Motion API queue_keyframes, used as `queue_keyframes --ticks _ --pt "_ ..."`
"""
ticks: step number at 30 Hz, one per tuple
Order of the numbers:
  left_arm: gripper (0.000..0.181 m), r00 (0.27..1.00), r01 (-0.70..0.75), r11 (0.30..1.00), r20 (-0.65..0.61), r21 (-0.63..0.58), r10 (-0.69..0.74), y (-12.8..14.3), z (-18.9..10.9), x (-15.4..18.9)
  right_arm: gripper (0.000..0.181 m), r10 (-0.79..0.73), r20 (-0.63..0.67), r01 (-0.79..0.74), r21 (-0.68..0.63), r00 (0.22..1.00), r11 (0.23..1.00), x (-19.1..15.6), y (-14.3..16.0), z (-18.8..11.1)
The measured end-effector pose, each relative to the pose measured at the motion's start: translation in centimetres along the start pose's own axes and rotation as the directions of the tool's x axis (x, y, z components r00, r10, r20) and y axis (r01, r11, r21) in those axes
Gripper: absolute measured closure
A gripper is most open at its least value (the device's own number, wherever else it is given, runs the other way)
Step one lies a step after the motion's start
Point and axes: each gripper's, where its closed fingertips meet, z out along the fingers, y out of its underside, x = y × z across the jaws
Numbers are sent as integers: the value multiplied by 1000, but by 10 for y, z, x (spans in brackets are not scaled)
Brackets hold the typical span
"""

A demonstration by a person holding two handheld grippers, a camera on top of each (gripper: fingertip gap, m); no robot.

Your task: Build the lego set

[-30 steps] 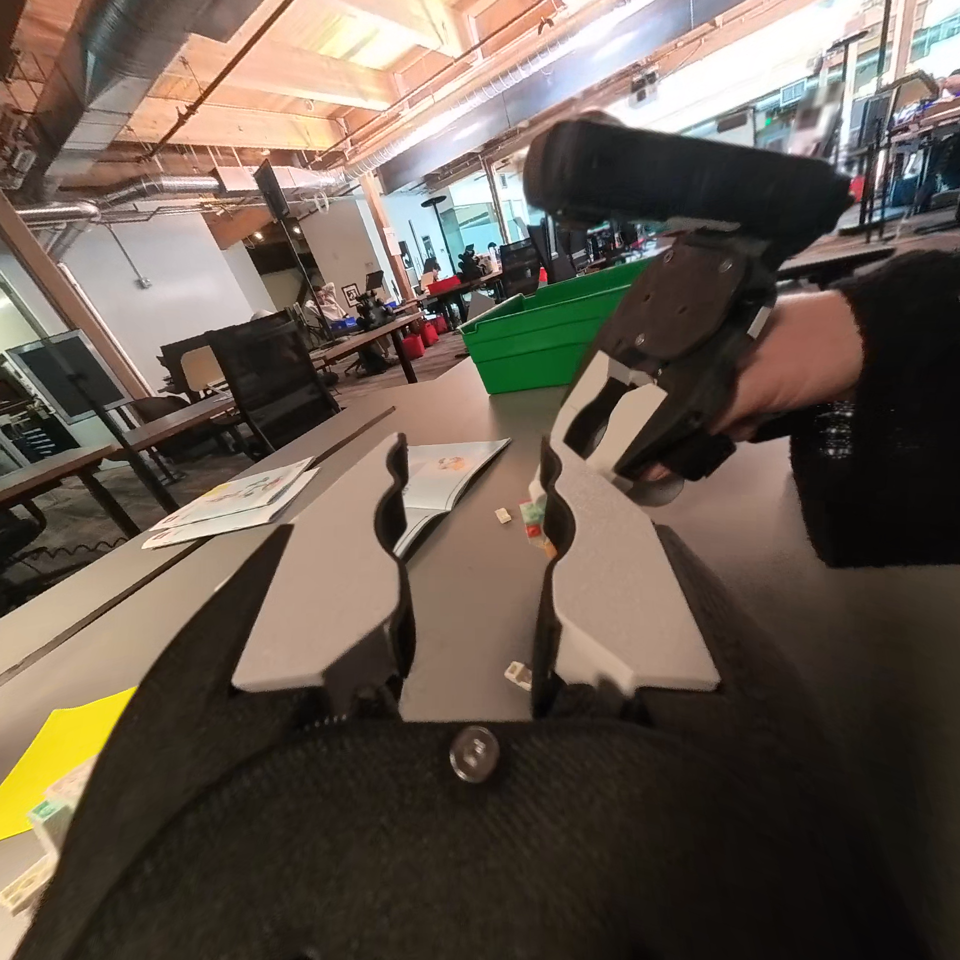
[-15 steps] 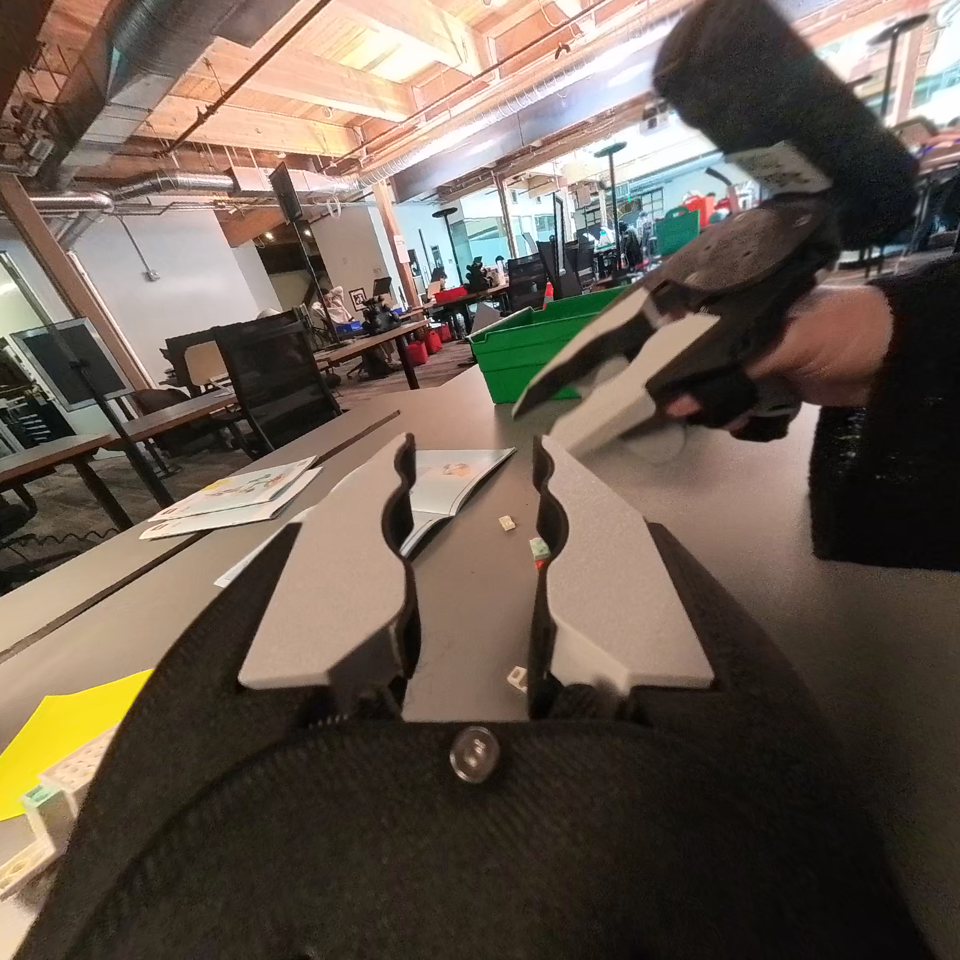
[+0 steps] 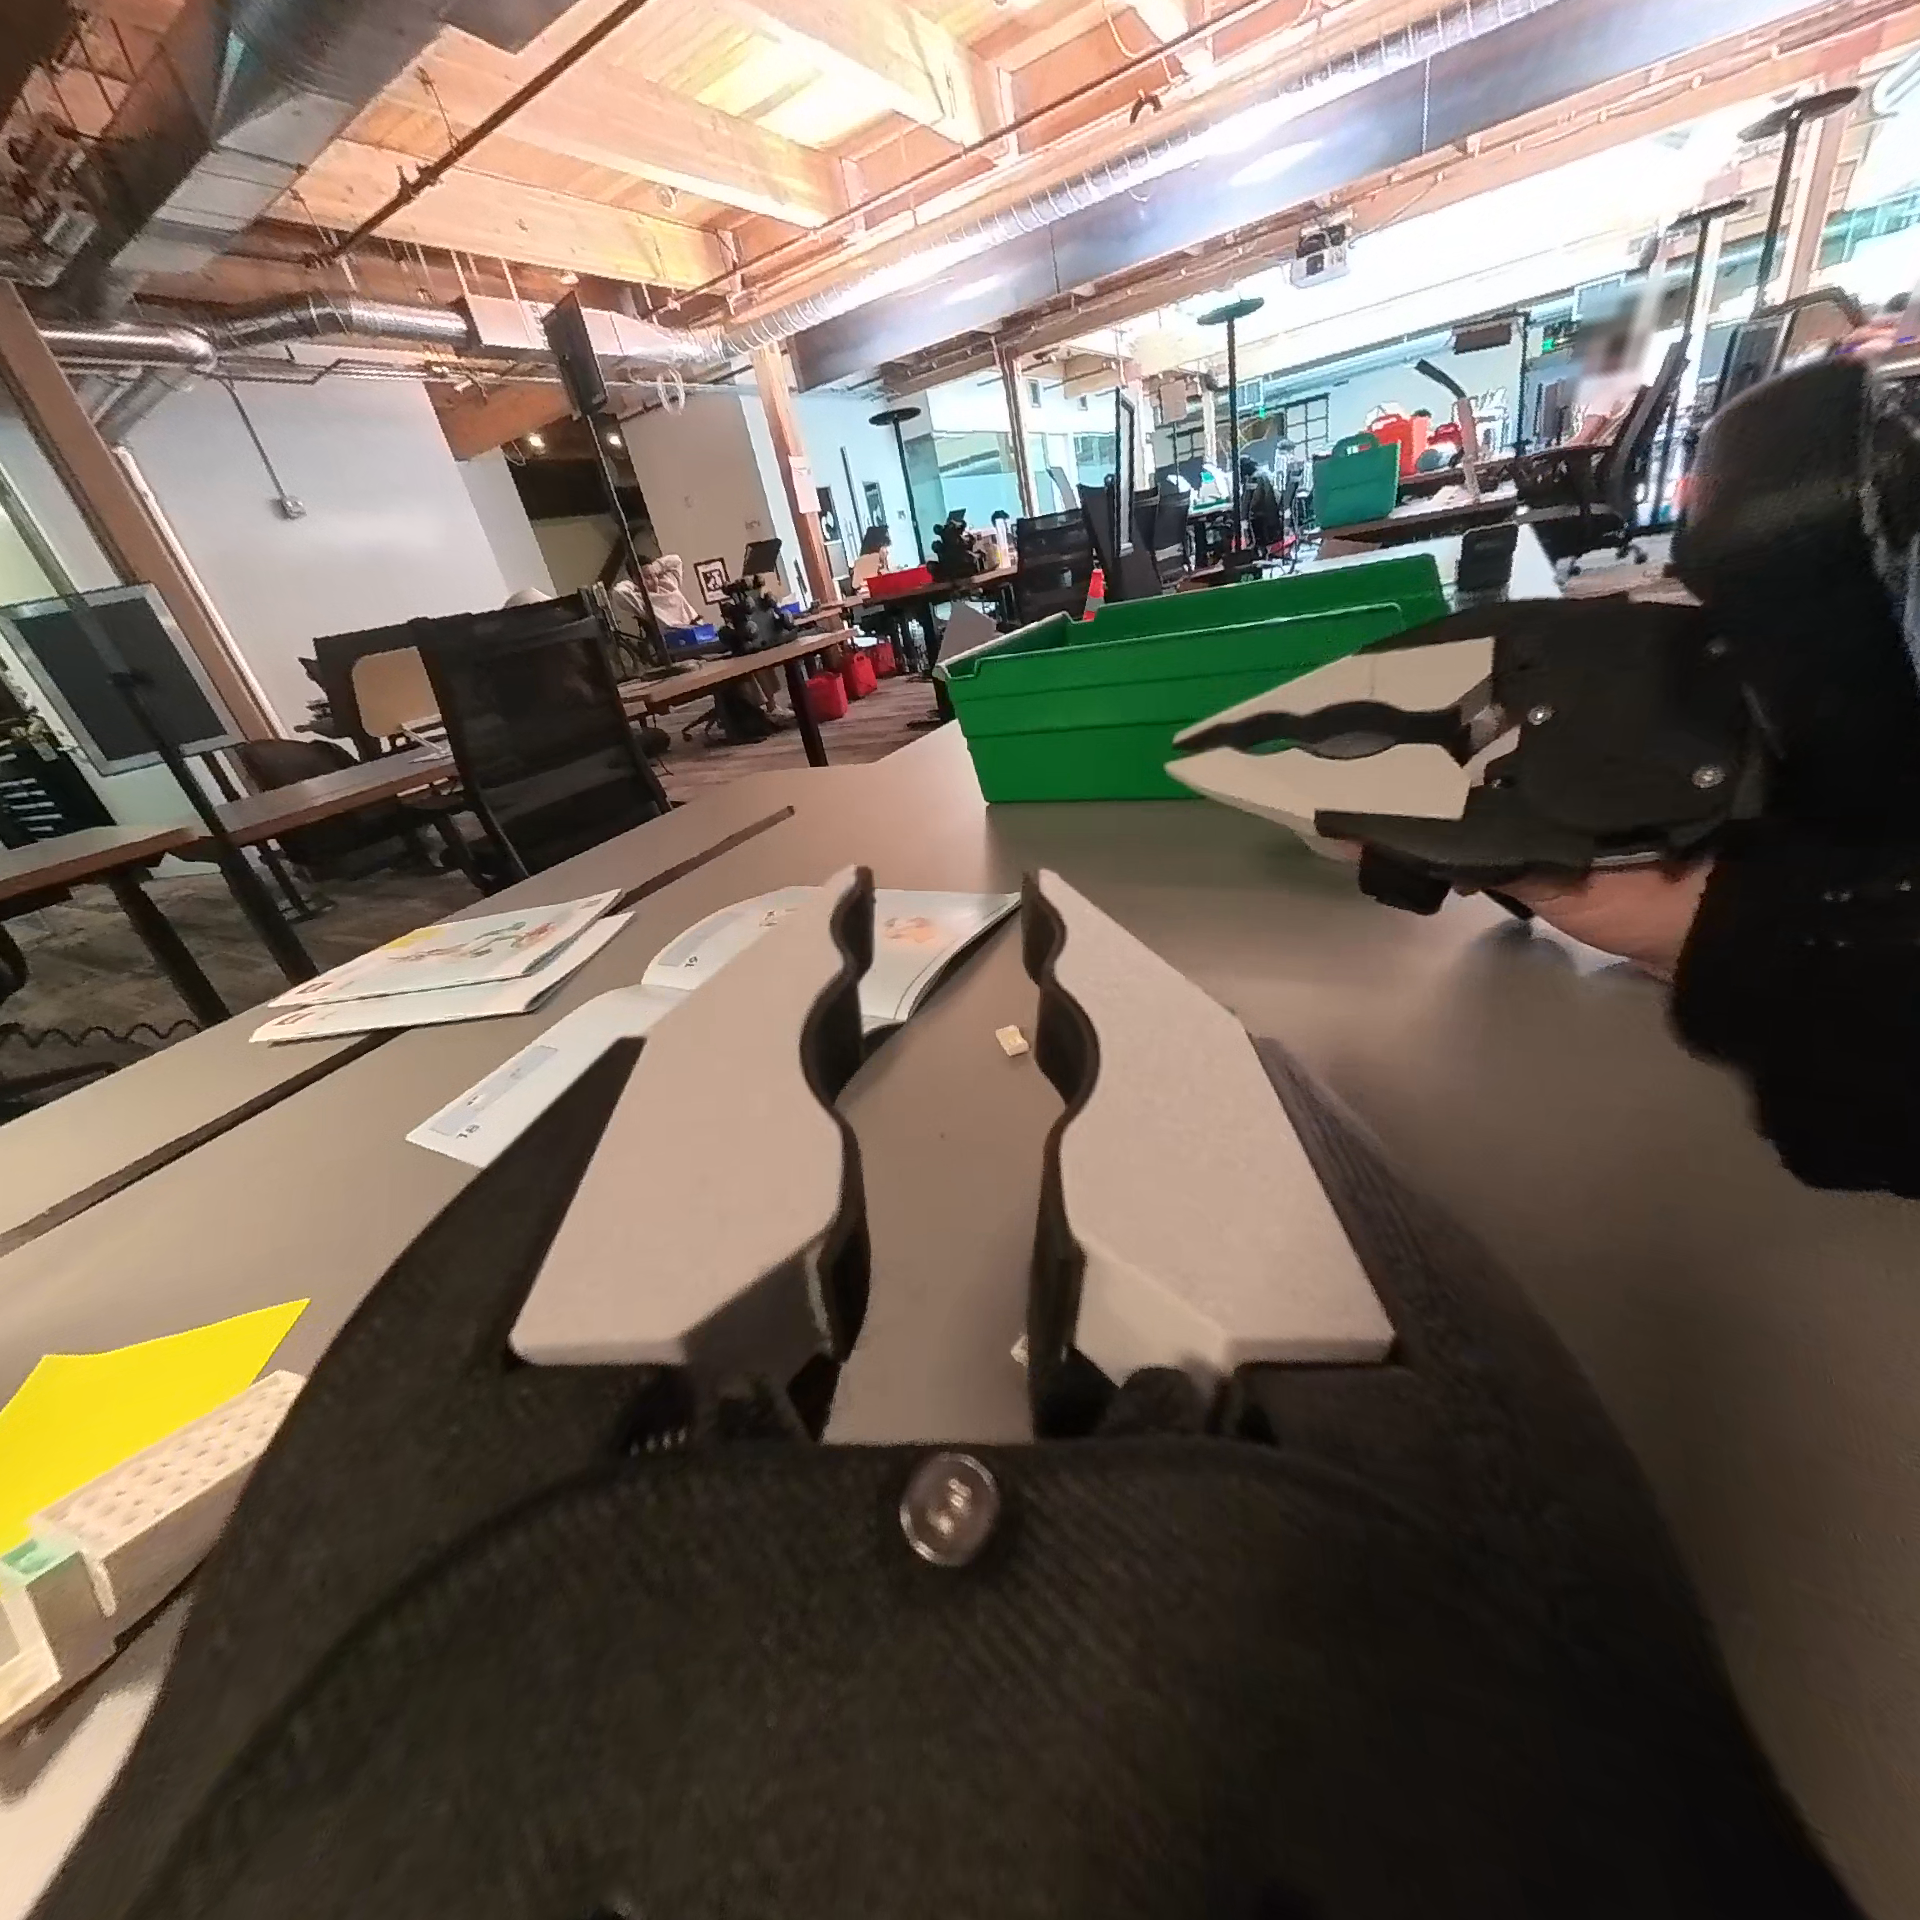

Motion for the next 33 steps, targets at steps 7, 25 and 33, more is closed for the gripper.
queue_keyframes --ticks 7,25,33 --pt "160 999 49 999 20 17 -49 -2 -1 -7 178 -4 14 4 -27 1000 1000 -3 4 2" --pt "167 997 63 997 40 48 -65 -8 -3 -11 177 -6 139 -1 51 990 999 -26 -11 -1" --pt "167 997 64 997 33 49 -65 -8 -3 -10 176 -2 156 -8 62 988 998 -28 -13 -1"
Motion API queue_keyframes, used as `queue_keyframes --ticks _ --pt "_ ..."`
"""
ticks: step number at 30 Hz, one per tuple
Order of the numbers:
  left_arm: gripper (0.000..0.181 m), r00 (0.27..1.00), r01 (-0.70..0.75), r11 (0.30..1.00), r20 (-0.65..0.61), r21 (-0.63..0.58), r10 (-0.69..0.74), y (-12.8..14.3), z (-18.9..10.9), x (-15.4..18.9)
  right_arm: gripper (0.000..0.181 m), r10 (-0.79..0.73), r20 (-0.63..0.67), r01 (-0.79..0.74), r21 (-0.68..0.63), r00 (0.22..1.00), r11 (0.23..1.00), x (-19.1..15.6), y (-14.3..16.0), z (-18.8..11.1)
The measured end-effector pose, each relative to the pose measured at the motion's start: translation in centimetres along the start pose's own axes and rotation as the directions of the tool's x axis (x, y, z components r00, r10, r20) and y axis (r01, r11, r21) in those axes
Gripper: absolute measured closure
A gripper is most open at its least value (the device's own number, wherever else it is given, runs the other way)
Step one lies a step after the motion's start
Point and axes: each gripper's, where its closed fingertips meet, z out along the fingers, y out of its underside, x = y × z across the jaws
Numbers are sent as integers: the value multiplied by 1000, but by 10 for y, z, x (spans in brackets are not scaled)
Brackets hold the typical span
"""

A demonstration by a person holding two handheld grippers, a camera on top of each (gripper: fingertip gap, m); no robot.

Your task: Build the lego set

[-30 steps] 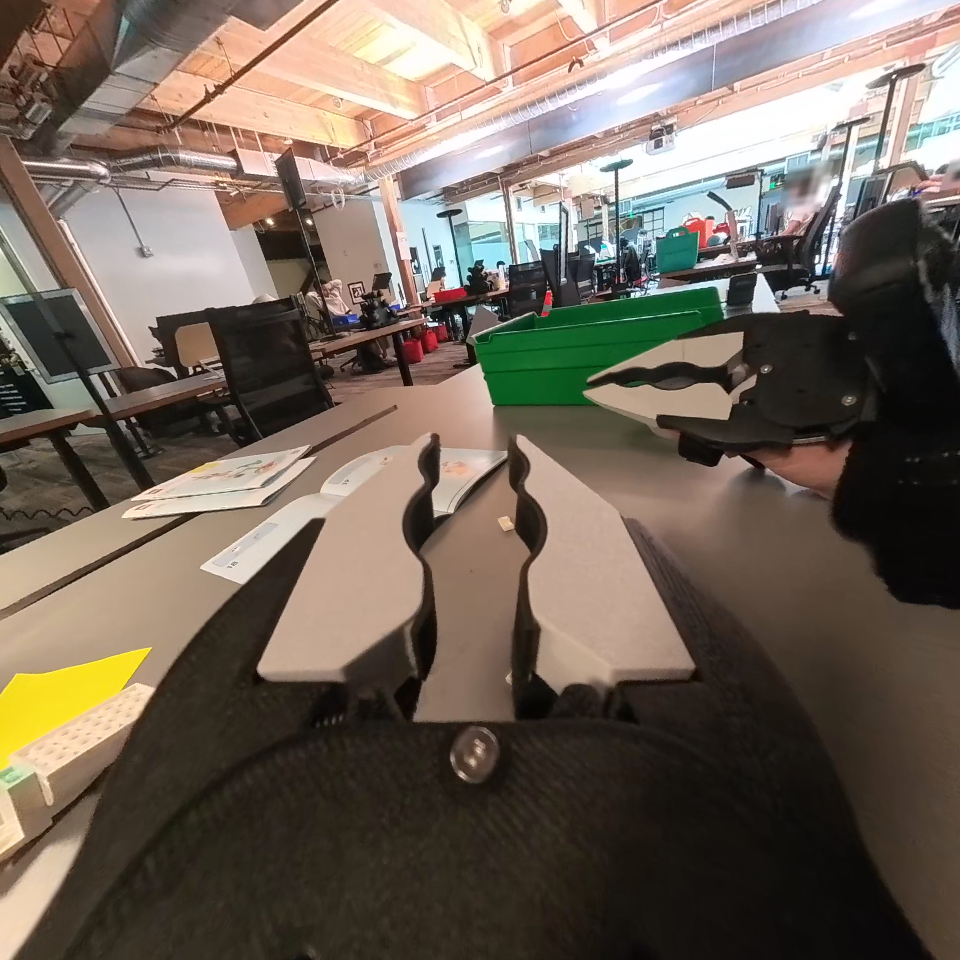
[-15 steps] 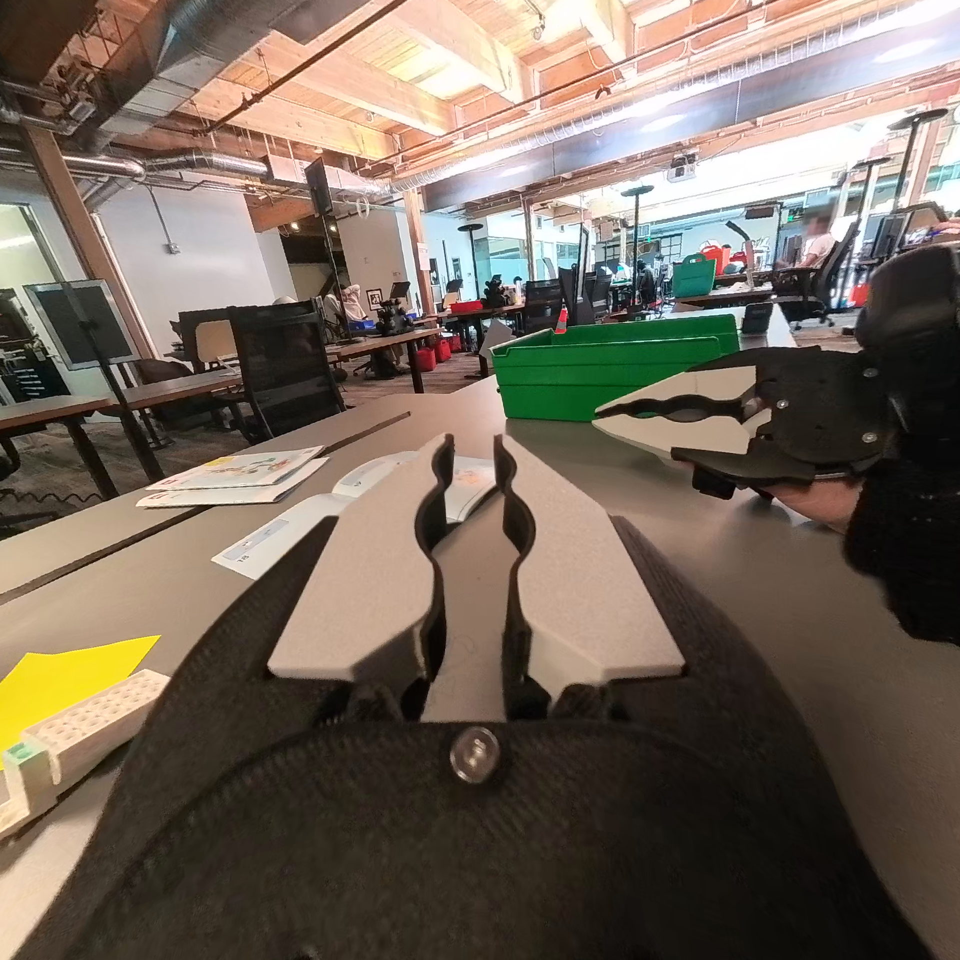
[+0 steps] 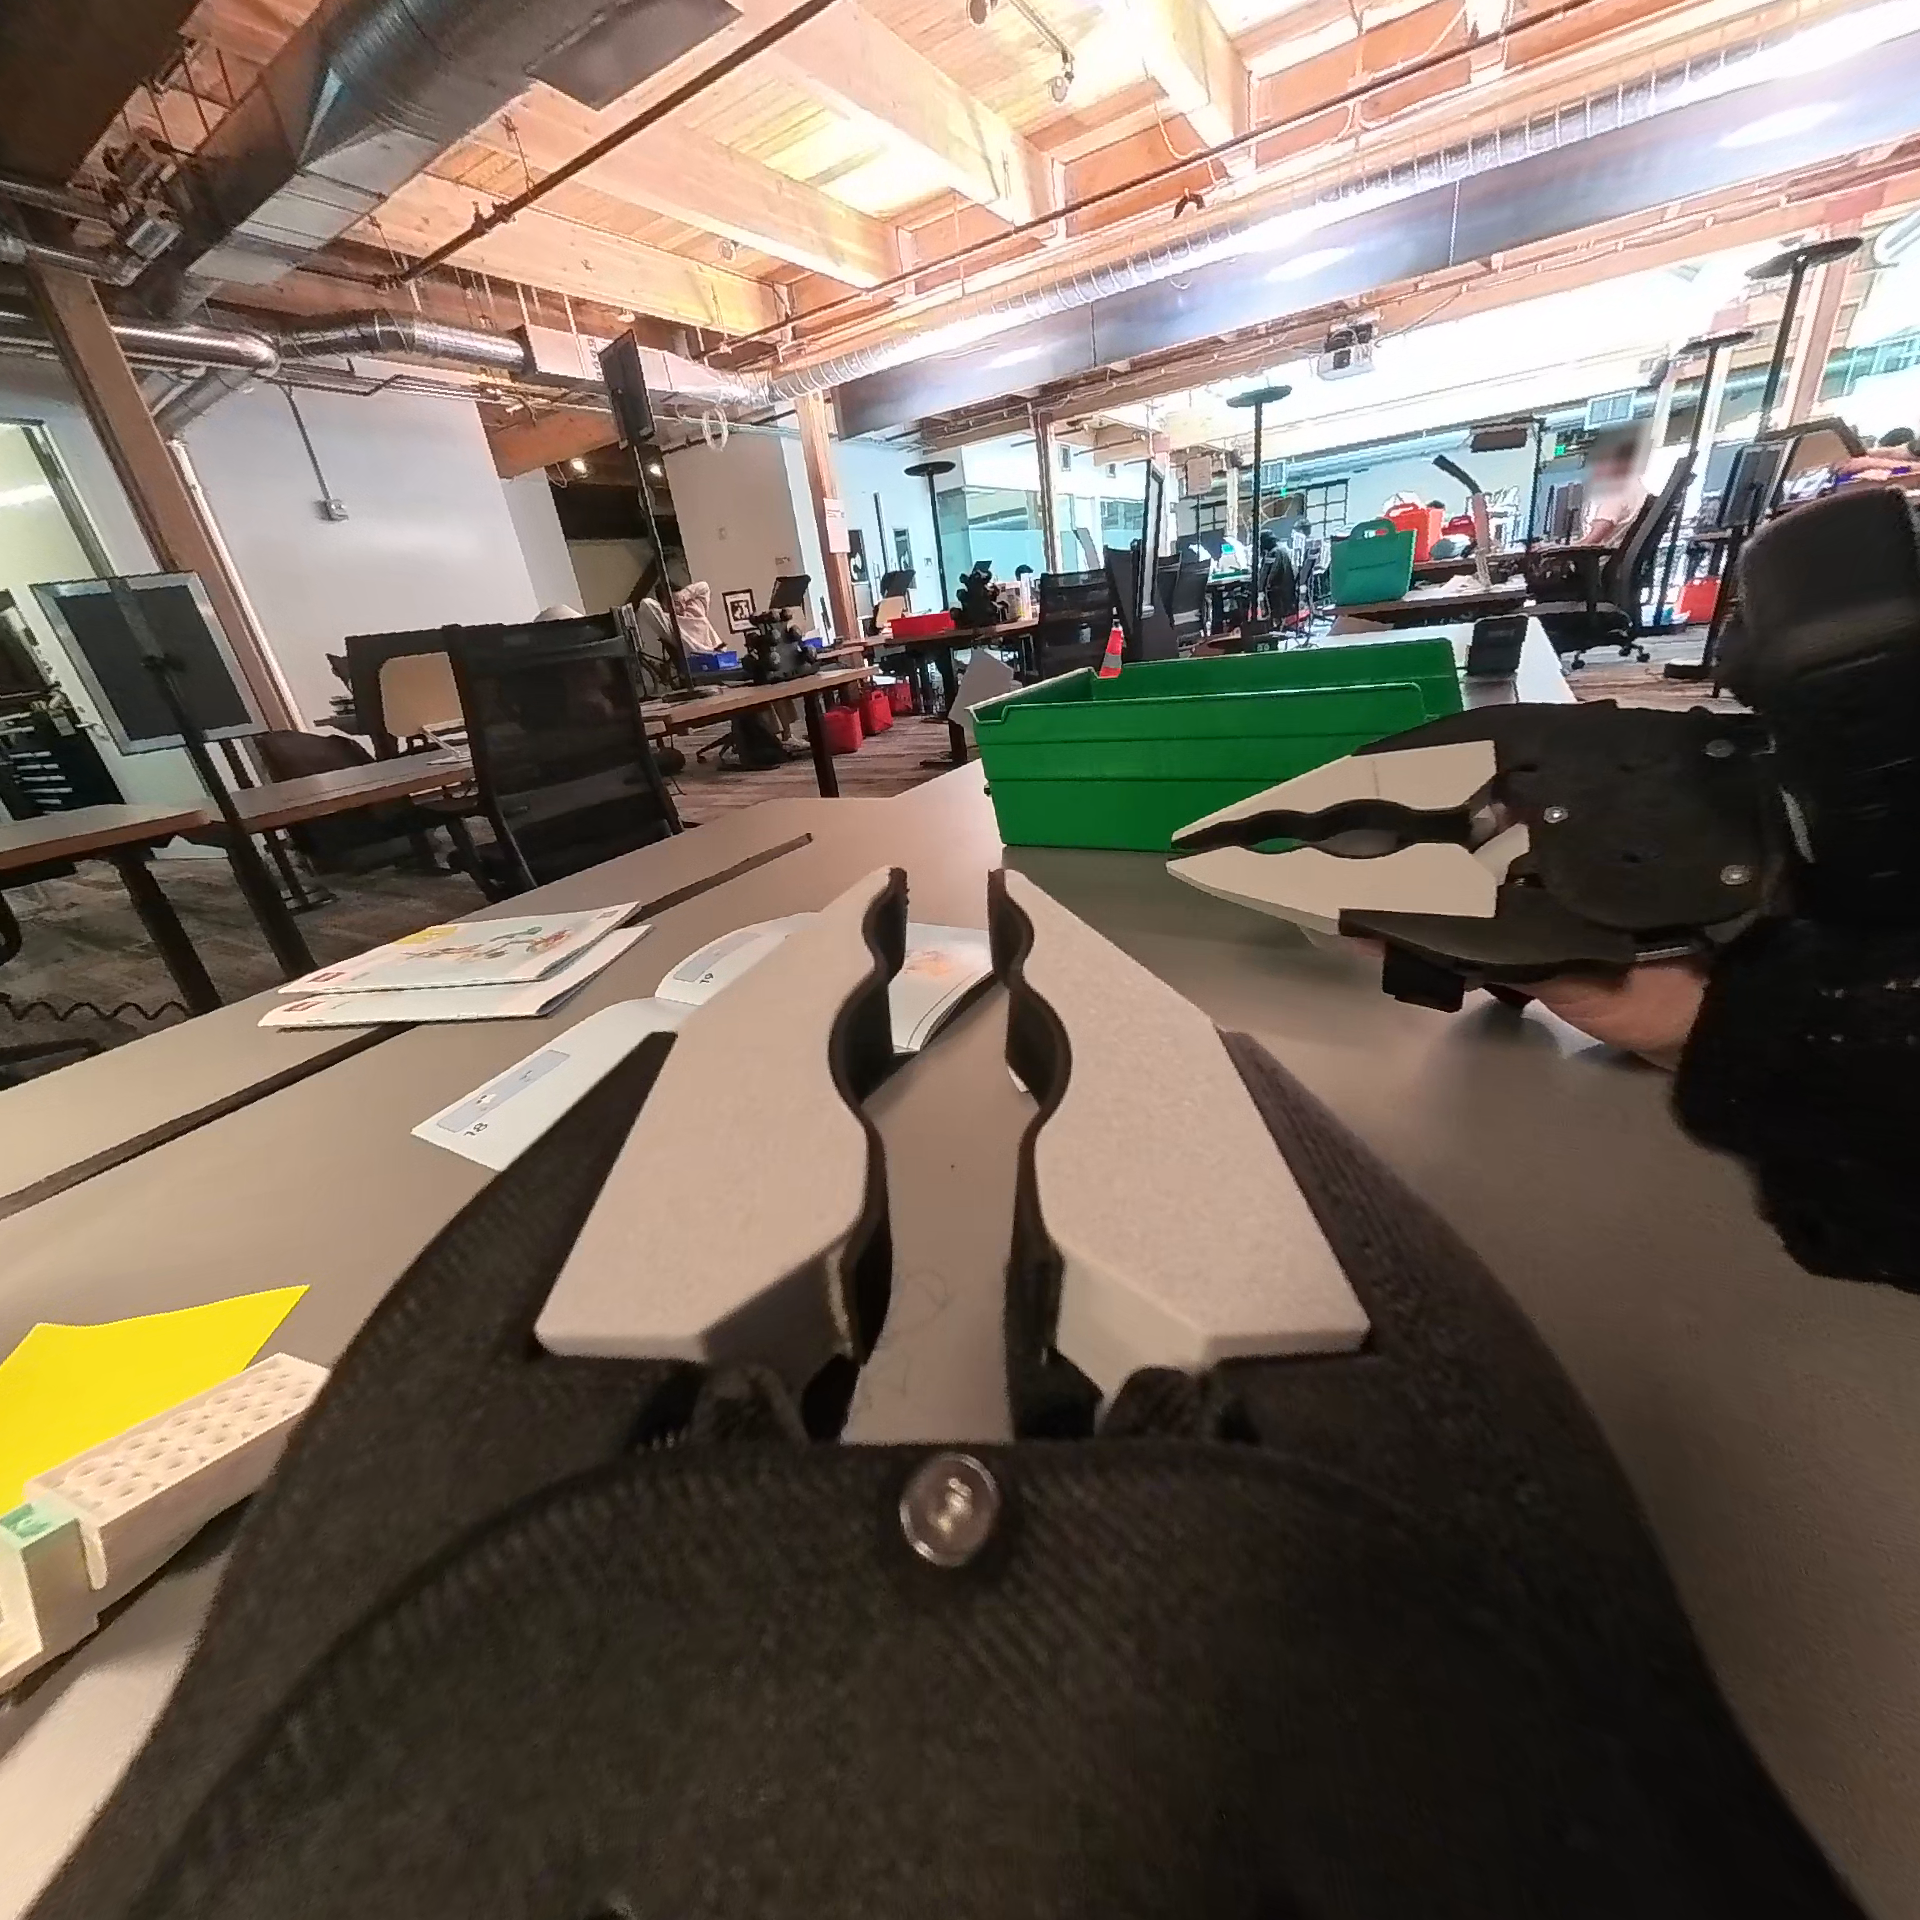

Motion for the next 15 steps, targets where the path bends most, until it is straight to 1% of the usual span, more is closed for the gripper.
queue_keyframes --ticks 15 --pt "167 1000 9 1000 -7 -4 -9 1 0 1 176 -4 3 4 -4 1000 1000 -1 1 1"
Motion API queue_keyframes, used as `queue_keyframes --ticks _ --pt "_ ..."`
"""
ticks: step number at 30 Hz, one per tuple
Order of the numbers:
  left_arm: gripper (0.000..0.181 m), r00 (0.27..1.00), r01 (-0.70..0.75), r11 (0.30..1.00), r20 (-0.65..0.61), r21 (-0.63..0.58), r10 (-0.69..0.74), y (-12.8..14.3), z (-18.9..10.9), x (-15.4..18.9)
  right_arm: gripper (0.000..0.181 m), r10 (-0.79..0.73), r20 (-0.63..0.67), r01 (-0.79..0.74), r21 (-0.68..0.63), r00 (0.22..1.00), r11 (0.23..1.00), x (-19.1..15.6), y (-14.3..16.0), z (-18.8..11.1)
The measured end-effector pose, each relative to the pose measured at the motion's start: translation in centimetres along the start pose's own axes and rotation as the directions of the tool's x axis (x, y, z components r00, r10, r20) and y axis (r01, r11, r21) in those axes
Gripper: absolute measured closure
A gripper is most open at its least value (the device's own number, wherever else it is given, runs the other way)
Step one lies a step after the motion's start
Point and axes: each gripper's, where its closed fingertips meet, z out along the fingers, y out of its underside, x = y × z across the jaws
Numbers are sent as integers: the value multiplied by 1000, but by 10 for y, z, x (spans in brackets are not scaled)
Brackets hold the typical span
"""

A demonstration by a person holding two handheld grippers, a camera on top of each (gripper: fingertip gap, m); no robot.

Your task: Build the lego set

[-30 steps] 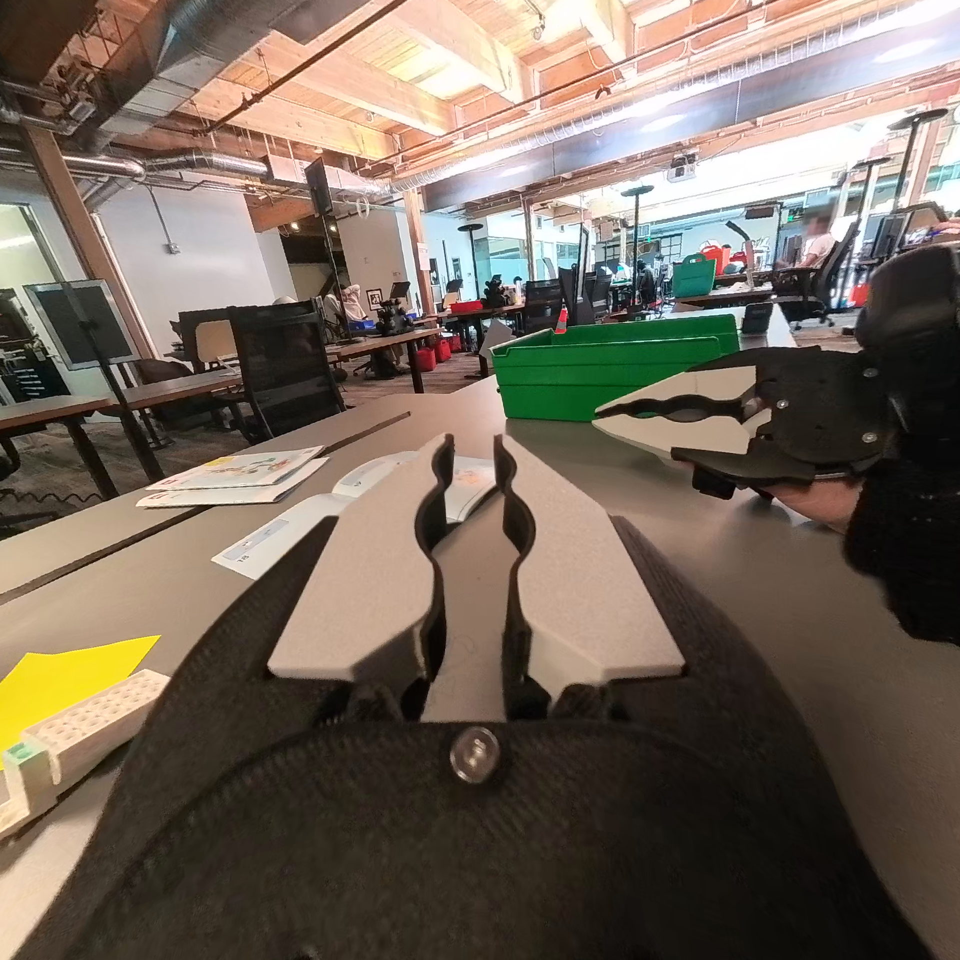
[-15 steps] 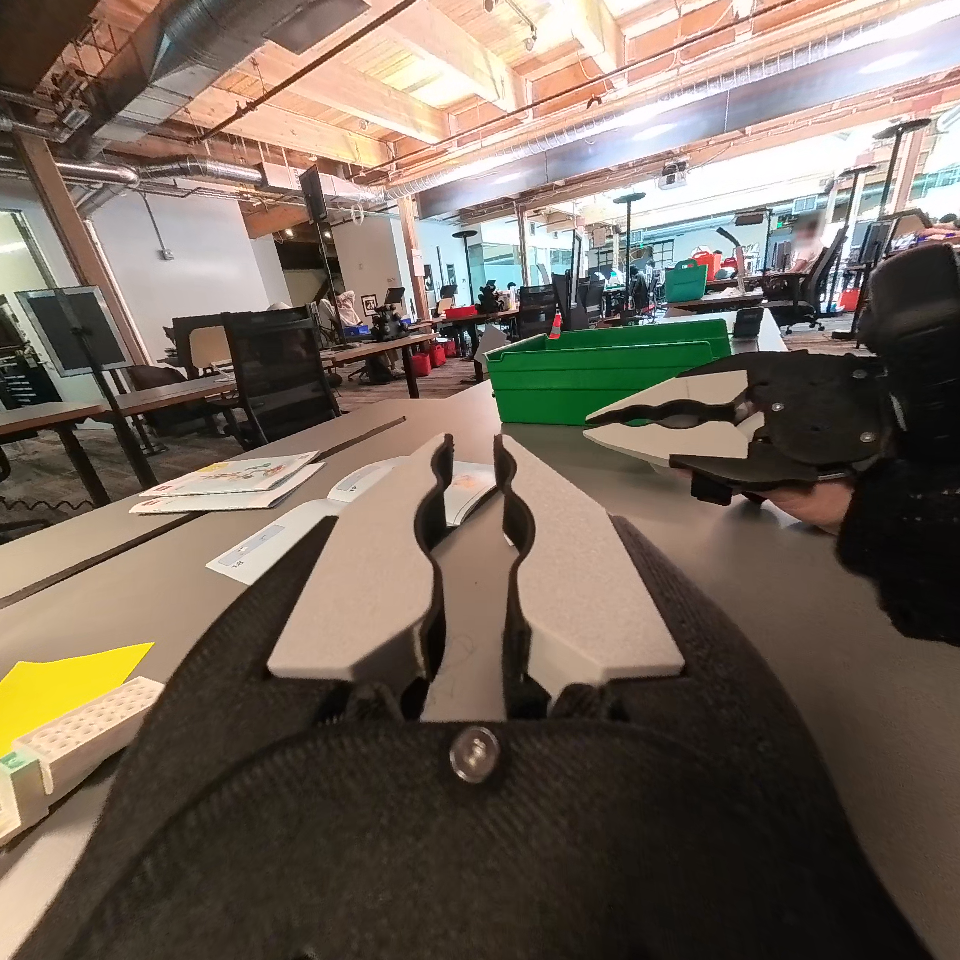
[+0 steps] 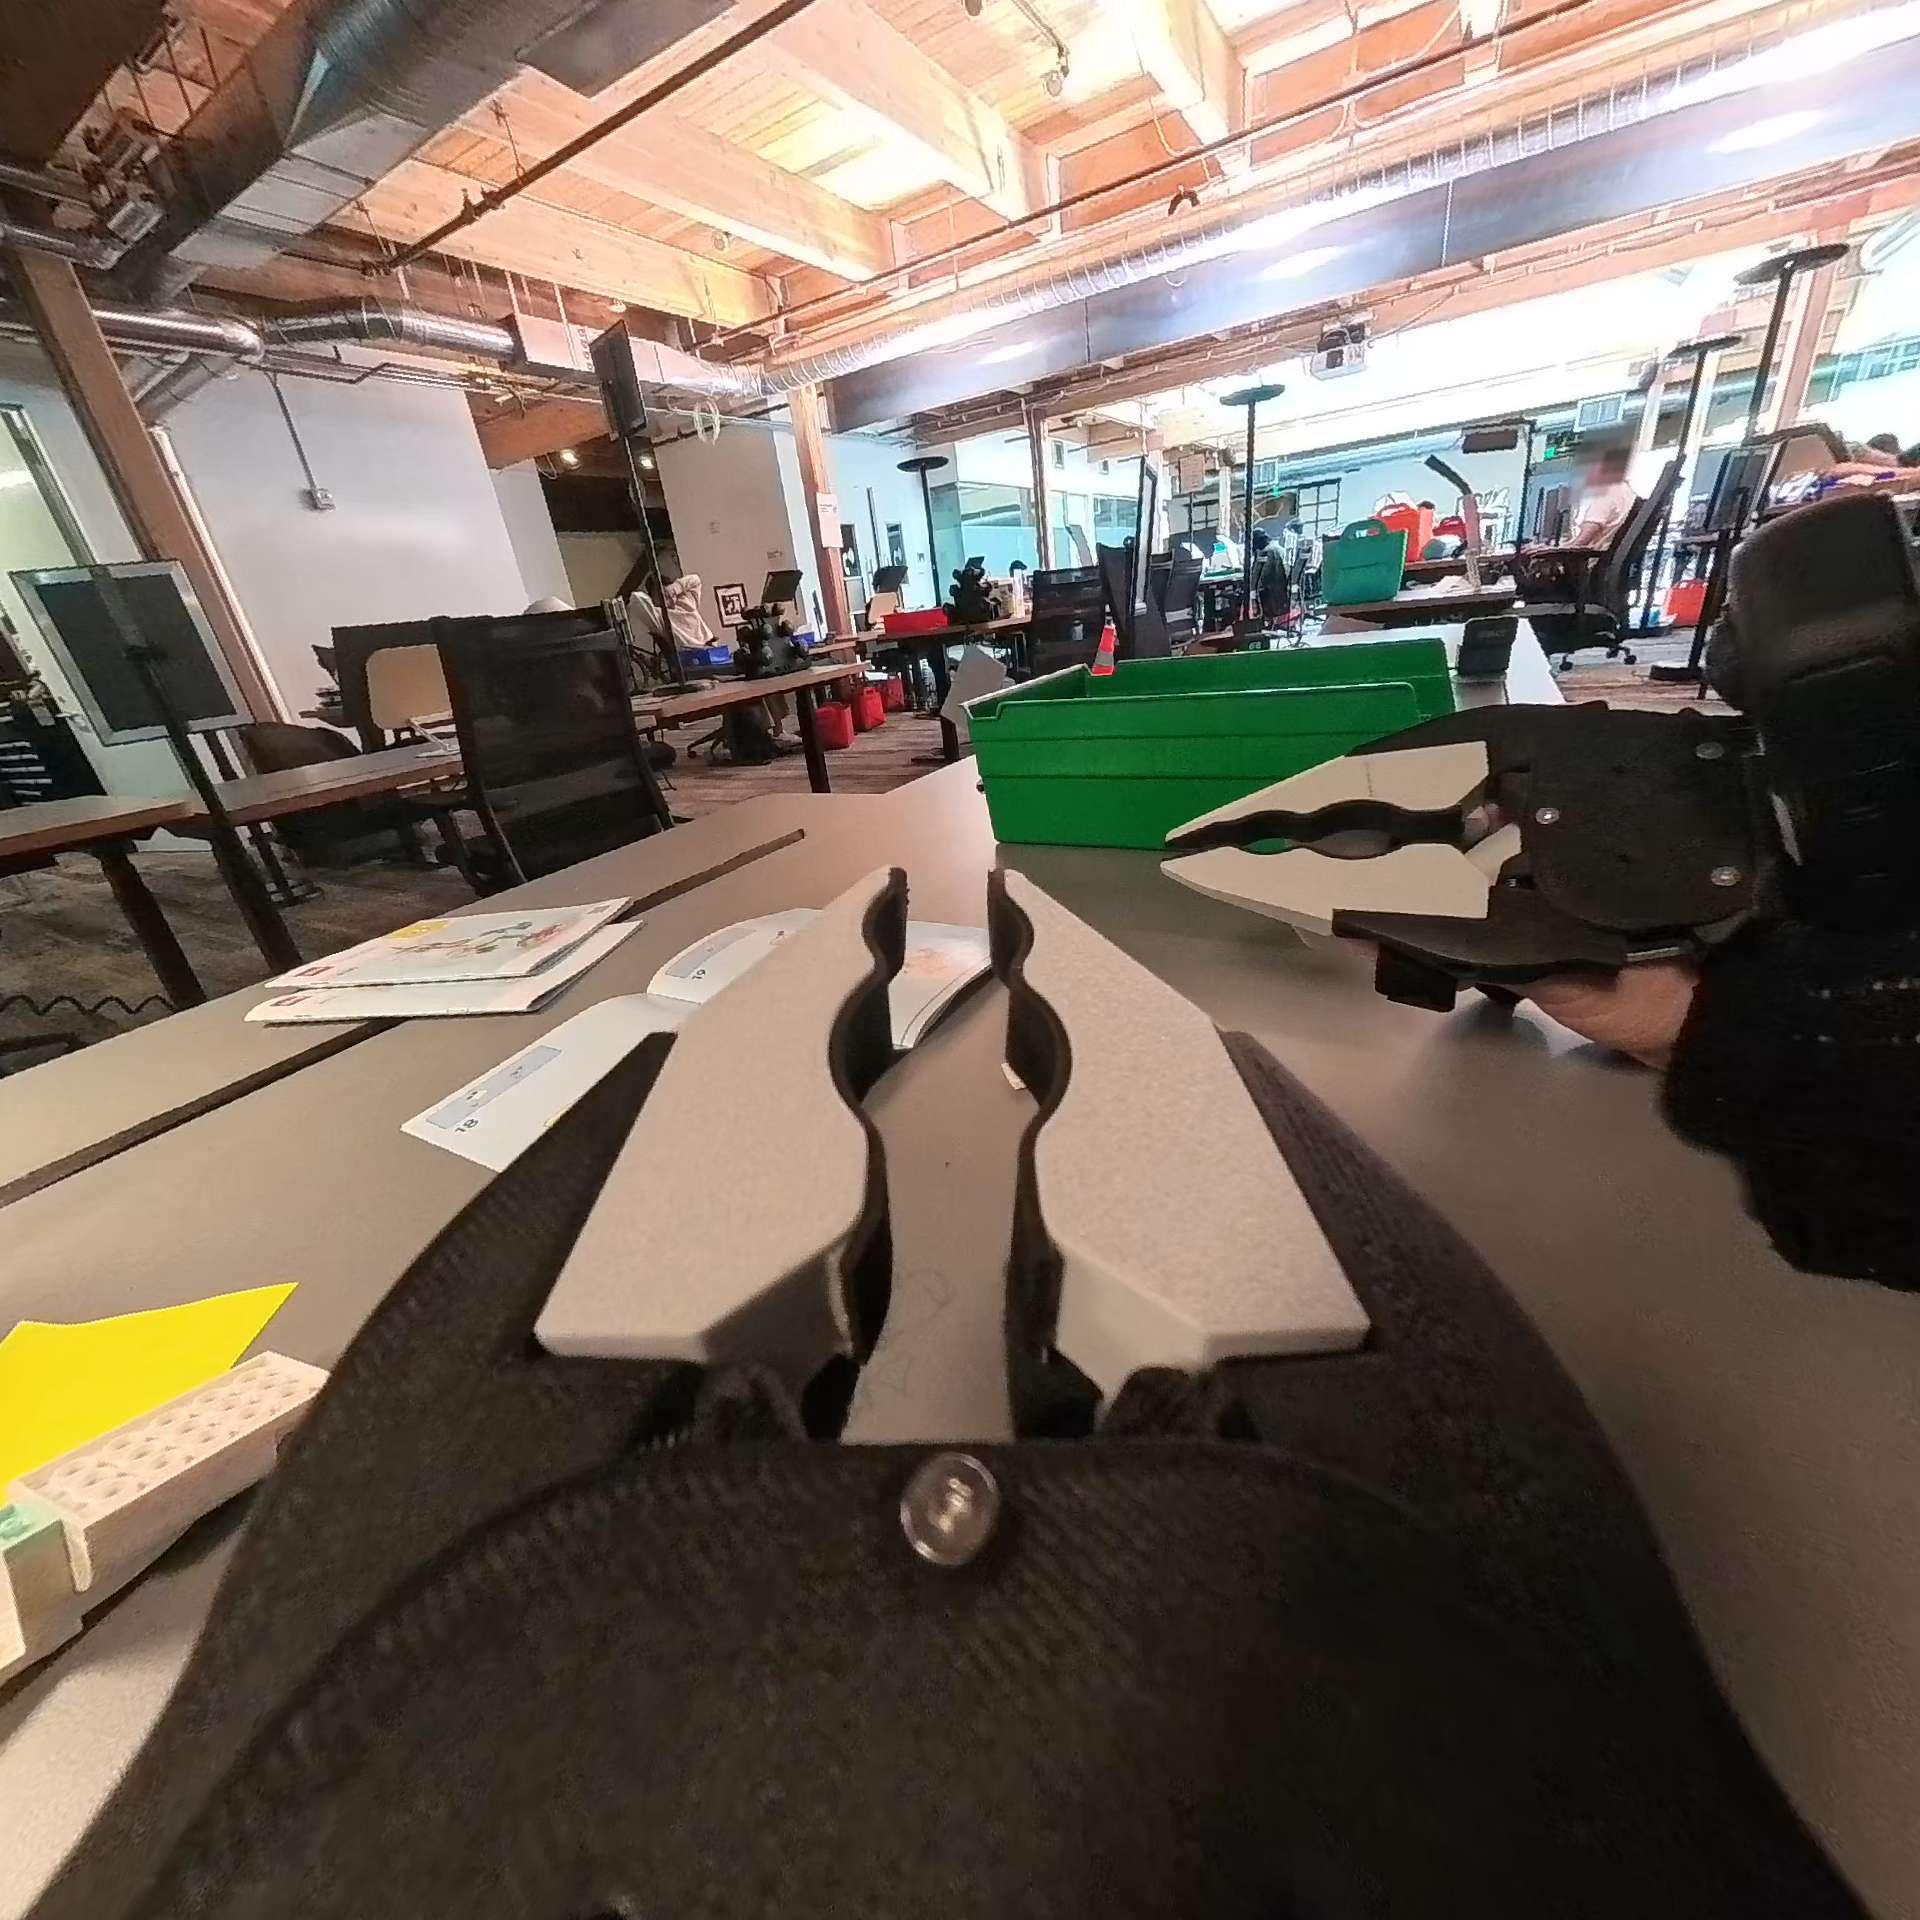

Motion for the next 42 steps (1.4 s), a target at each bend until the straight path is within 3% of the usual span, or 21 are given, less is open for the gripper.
queue_keyframes --ticks 29,30,35,38,40,42 --pt "170 999 -31 1000 12 -1 31 -2 -3 -8 176 31 -6 -30 37 1000 999 4 -5 -2" --pt "179 998 -53 999 -19 -7 53 -2 -4 -4 176 47 -11 -46 52 999 998 6 -7 -3" --pt "181 966 -250 968 -81 -30 247 -14 -16 18 176 107 -59 -98 142 992 985 19 -17 -12" --pt "181 958 -284 949 -81 -134 275 -33 -46 20 176 126 -97 -106 186 987 977 28 -23 -19" --pt "181 963 -271 901 -81 -338 259 -45 -76 11 176 124 -103 -100 210 987 973 28 -26 -22" --pt "181 955 -259 805 -17 -534 296 -57 -113 -16 176 108 -109 -81 226 988 971 28 -30 -24"
